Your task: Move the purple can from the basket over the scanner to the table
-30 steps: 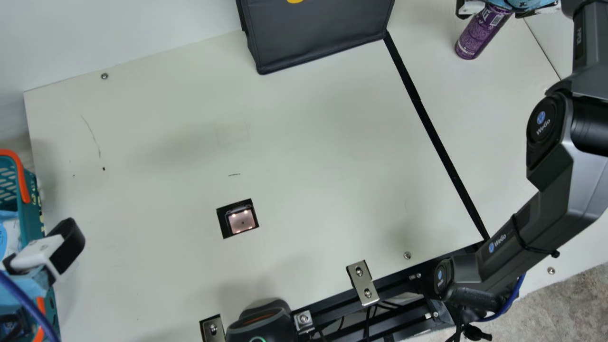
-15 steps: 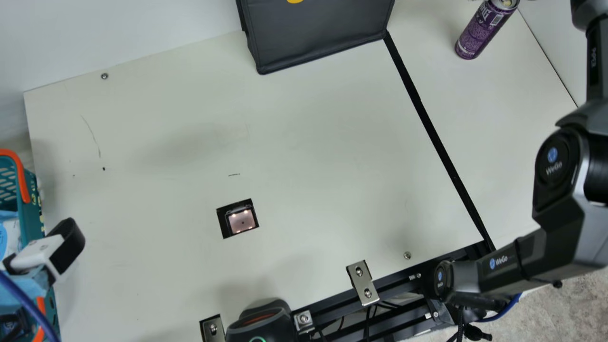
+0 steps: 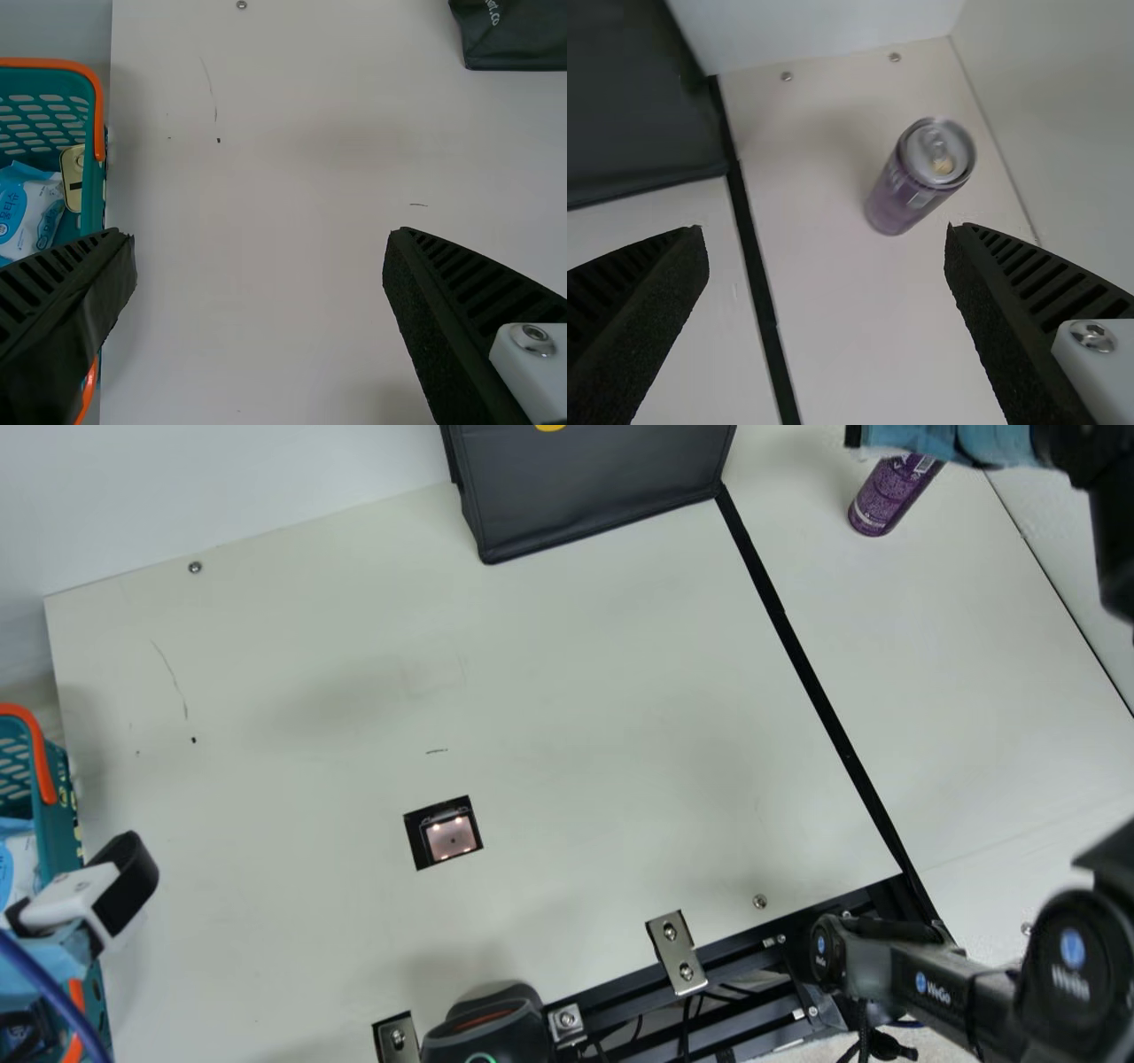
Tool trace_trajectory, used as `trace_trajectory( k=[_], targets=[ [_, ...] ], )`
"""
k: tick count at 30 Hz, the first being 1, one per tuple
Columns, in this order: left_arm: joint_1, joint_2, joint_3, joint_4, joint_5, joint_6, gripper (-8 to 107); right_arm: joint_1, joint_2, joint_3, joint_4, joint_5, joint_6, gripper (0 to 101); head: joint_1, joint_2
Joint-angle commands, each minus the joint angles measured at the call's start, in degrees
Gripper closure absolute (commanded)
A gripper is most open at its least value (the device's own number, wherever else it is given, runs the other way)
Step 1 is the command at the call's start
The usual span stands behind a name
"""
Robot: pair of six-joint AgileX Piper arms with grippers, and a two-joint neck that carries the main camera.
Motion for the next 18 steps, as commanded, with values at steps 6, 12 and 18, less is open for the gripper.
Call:
trace_trajectory(
  k=[6, 12, 18],
  targets=[
    [4.89, -5.01, -2.23, 2.24, 0.97, 2.54, 9, 3.51, -6.06, 1.94, -0.11, 2.69, 1.32, 6, -1.75, 6.55],
    [7.71, -7.93, -3.7, 3.81, 1.68, 4.26, 9, 7.64, -12.07, 3.48, -0.24, 5.98, 2.91, 6, -1.75, 14.56],
    [8.15, -8.56, -3.7, 3.67, 1.7, 4.26, 9, 11.77, -18.08, 5.02, -0.37, 9.28, 4.5, 6, -1.75, 19.87]
  ],
)
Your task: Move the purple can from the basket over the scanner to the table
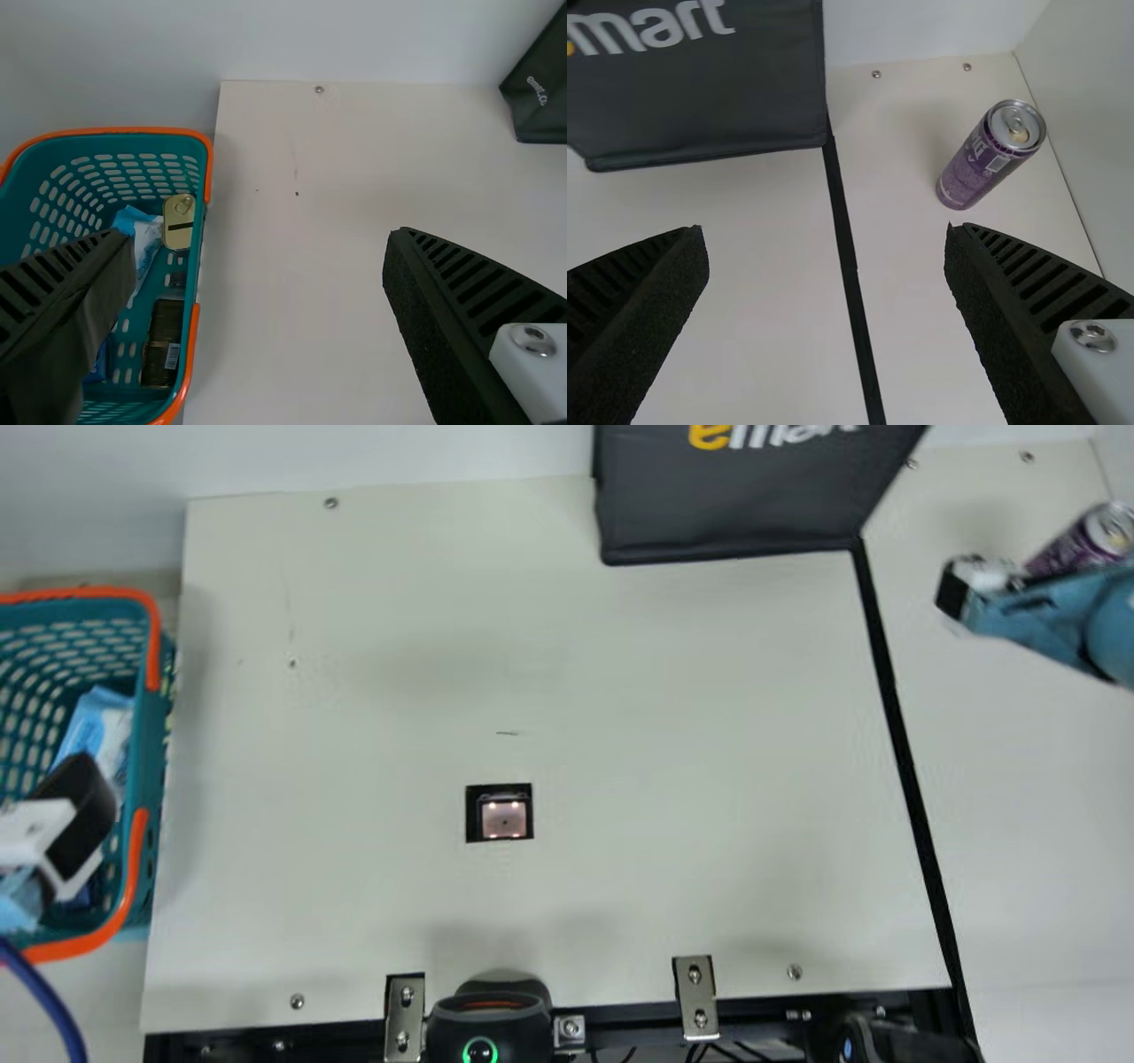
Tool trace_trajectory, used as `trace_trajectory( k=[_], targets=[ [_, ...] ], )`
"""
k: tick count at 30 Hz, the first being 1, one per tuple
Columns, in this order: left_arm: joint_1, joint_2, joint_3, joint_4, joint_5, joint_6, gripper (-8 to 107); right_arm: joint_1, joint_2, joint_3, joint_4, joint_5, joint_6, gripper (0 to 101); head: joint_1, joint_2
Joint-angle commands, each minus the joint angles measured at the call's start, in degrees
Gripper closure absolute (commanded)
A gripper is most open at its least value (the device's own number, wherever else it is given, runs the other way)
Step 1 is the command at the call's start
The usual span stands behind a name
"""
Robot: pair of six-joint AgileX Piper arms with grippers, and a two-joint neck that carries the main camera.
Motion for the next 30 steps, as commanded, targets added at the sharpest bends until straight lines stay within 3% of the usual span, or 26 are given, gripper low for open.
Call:
trace_trajectory(
  k=[1, 19, 30],
  targets=[
    [0.0, 0.0, 0.0, 0.0, 0.0, 0.0, 9, 1.61, -2.66, 0.41, 0.02, 1.26, 0.45, 6, -1.75, 1.32],
    [0.0, 0.0, 0.0, 0.0, 0.0, 0.0, 9, 14.0, -20.69, 5.02, -0.38, 11.16, 5.22, 6, -1.75, 1.32],
    [0.0, 0.0, 0.0, 0.0, 0.0, 0.0, 9, 14.51, -21.65, 5.19, -0.53, 12.01, 5.39, 6, -1.75, 1.32]
  ],
)
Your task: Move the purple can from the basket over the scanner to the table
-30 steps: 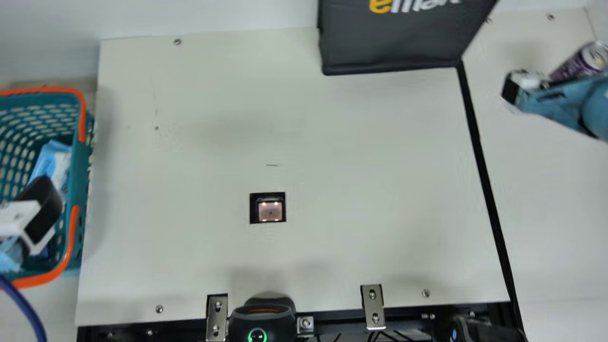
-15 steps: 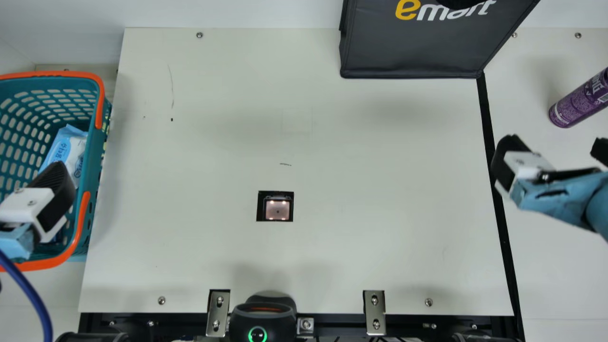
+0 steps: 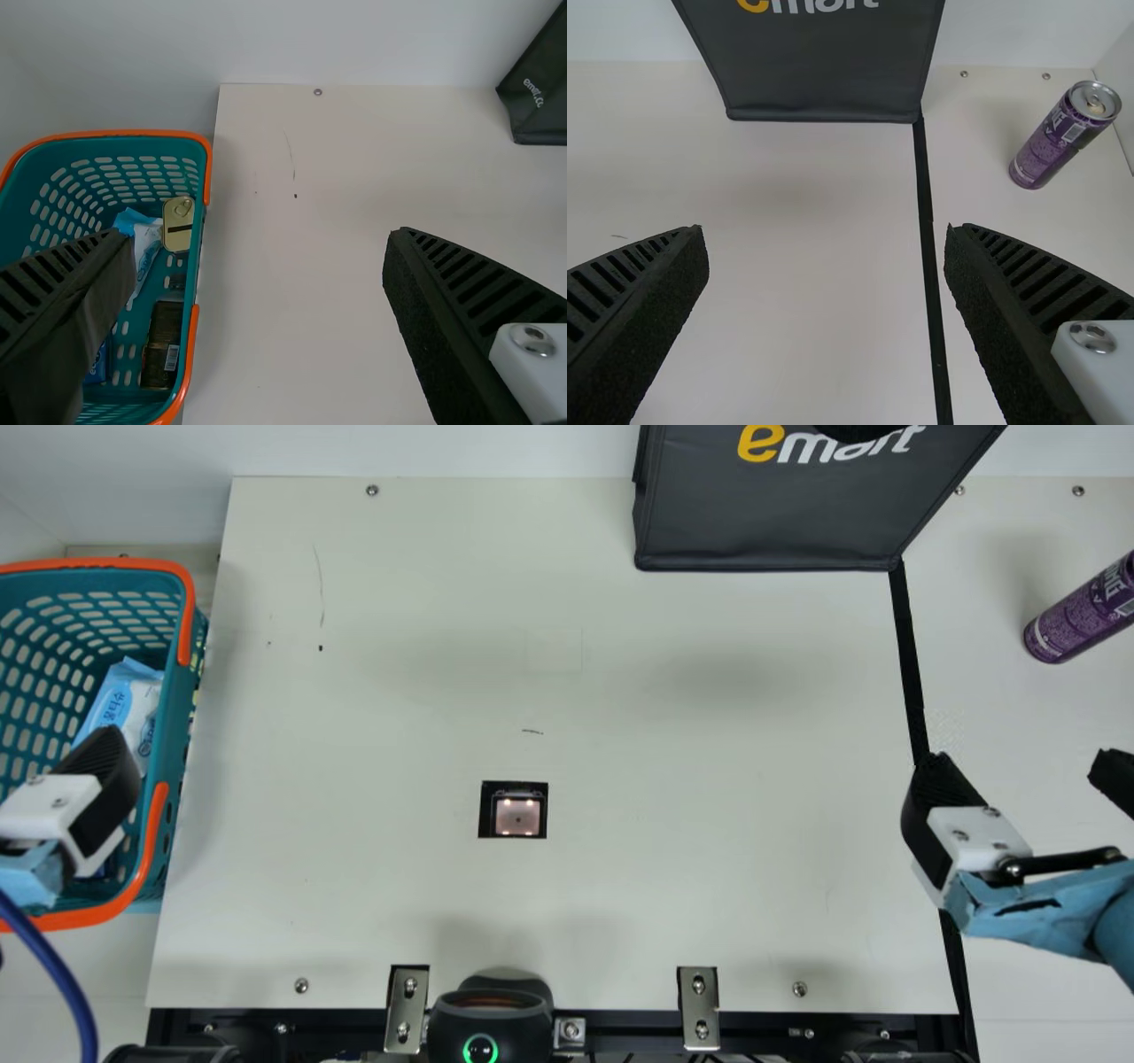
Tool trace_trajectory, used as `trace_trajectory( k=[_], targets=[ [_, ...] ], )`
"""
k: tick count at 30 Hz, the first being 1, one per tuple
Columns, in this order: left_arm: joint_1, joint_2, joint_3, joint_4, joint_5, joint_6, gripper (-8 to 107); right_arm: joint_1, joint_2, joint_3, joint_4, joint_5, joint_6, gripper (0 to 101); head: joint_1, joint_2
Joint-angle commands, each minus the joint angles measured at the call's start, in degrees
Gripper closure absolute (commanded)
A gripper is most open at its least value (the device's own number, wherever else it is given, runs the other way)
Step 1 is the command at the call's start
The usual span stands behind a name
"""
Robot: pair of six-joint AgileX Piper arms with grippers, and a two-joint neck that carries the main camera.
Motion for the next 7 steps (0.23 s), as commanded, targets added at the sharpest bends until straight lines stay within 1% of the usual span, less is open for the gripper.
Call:
trace_trajectory(
  k=[1, 7],
  targets=[
    [0.0, 0.0, 0.0, 0.0, 0.0, 0.0, 9, 0.0, 0.0, 0.0, 0.0, 0.0, 0.0, 6, -1.75, 0.09],
    [0.0, 0.0, 0.0, 0.0, 0.0, 0.0, 9, 0.0, 0.0, 0.0, 0.01, 0.0, 0.0, 6, -1.75, 0.09]
  ],
)
